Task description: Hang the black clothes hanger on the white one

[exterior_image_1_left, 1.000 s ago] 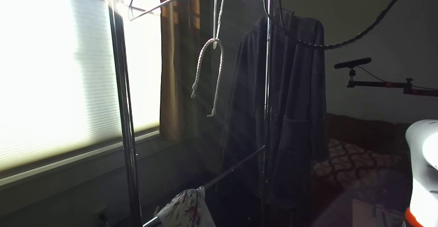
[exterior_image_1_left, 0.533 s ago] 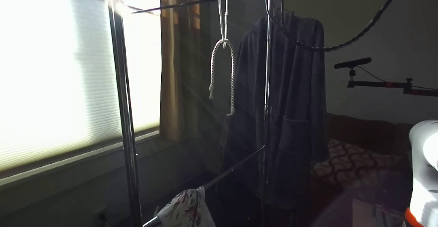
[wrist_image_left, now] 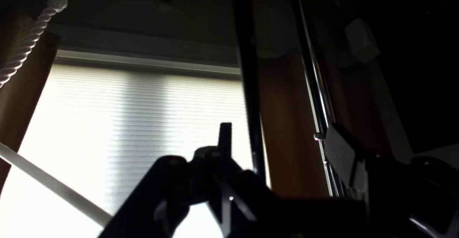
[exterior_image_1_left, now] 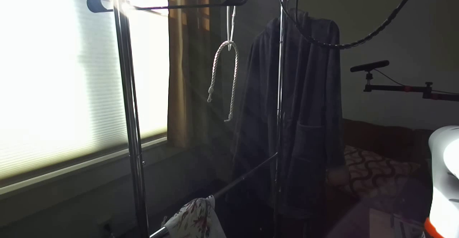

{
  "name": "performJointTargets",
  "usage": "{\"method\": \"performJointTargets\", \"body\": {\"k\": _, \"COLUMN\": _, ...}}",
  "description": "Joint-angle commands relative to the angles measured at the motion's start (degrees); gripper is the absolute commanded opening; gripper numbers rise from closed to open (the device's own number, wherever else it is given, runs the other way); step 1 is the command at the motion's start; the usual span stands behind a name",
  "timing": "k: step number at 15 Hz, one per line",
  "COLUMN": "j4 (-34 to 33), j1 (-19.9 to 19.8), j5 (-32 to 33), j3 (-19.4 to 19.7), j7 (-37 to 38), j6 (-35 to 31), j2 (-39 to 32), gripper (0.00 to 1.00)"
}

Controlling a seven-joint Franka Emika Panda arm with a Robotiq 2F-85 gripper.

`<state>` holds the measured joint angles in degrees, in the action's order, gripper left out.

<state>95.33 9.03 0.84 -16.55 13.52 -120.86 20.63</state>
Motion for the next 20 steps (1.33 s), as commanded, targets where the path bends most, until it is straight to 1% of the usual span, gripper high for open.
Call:
{"method": "performJointTargets", "body": {"k": 1, "j4": -1.6, "j1": 0.2, "j5": 1.5, "j3": 0.0, "j7": -3.0, "j6": 2.1, "j2": -0.5, "gripper": 0.38}}
{"method": "performJointTargets", "body": {"k": 3, "j4": -1.5, "j1": 0.4, "j5": 1.3, "j3": 0.2, "j7": -4.5, "j6": 1.8, "j2": -0.2, "gripper": 0.22}}
{"method": "performJointTargets", "body": {"k": 6, "j4": -1.7, "j1": 0.5, "j5": 0.8, "j3": 0.5, "j7": -5.8, "j6": 1.3, "j2": -0.2, "gripper": 0.01}}
{"method": "performJointTargets", "body": {"k": 8, "j4": -1.7, "j1": 0.4, "j5": 0.9, "j3": 0.6, "j7": -6.1, "j6": 1.0, "j2": -0.2, "gripper": 0.00}}
{"method": "performJointTargets", "body": {"k": 10, "j4": -1.6, "j1": 0.2, "j5": 1.2, "j3": 0.7, "j7": -6.1, "j6": 0.5, "j2": -0.1, "gripper": 0.02}}
{"method": "performJointTargets", "body": {"k": 13, "j4": -1.1, "j1": 0.2, "j5": 1.2, "j3": 0.8, "j7": -6.5, "j6": 0.0, "j2": 0.3, "gripper": 0.02}}
{"method": "performJointTargets", "body": {"k": 18, "j4": 2.7, "j1": 0.8, "j5": 1.3, "j3": 1.0, "j7": -8.3, "j6": -5.9, "j2": 4.3, "gripper": 0.02}}
{"method": "performJointTargets", "body": {"k": 20, "j4": 4.7, "j1": 0.9, "j5": 1.3, "j3": 0.6, "j7": -7.5, "j6": -8.0, "j2": 6.6, "gripper": 0.02}}
